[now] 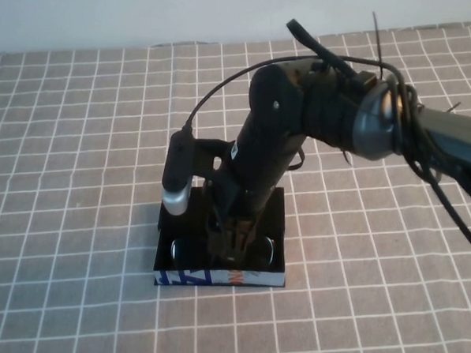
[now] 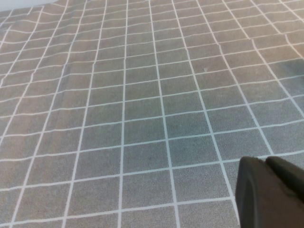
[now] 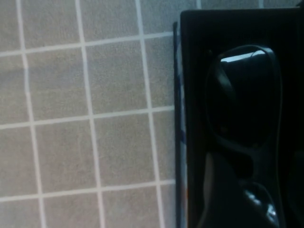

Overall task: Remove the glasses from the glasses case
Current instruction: Pick up the glasses from the glasses case

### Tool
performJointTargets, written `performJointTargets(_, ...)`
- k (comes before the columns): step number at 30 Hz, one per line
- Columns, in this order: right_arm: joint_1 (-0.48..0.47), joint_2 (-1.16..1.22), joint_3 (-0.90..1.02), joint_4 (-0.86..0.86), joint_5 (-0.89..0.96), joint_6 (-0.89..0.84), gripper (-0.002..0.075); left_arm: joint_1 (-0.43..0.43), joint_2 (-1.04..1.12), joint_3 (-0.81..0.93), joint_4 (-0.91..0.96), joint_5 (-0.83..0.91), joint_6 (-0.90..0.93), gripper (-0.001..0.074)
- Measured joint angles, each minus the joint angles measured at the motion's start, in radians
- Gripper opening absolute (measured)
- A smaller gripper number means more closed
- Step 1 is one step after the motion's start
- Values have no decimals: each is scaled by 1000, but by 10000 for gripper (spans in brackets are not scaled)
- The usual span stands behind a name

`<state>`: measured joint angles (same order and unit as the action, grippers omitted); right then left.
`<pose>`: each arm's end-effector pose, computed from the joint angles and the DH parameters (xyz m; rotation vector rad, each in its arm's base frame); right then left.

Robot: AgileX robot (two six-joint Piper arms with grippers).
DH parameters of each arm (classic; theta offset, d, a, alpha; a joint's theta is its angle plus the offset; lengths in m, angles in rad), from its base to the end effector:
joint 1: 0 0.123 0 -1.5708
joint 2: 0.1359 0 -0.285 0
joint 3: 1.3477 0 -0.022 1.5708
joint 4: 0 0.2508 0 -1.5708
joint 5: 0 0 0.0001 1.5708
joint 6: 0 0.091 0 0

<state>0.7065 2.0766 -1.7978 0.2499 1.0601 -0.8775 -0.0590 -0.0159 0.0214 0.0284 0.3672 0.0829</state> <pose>0.3295 0.3070 0.2411 -1.8986 2.0451 0.2935 0.0525 -0.0022 0.1738 0.1491 1.8504 0.0445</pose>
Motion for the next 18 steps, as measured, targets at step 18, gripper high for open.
performJointTargets(18, 2, 73, -24, -56, 9, -44, 274, 0, 0, 0, 0, 0, 0, -4)
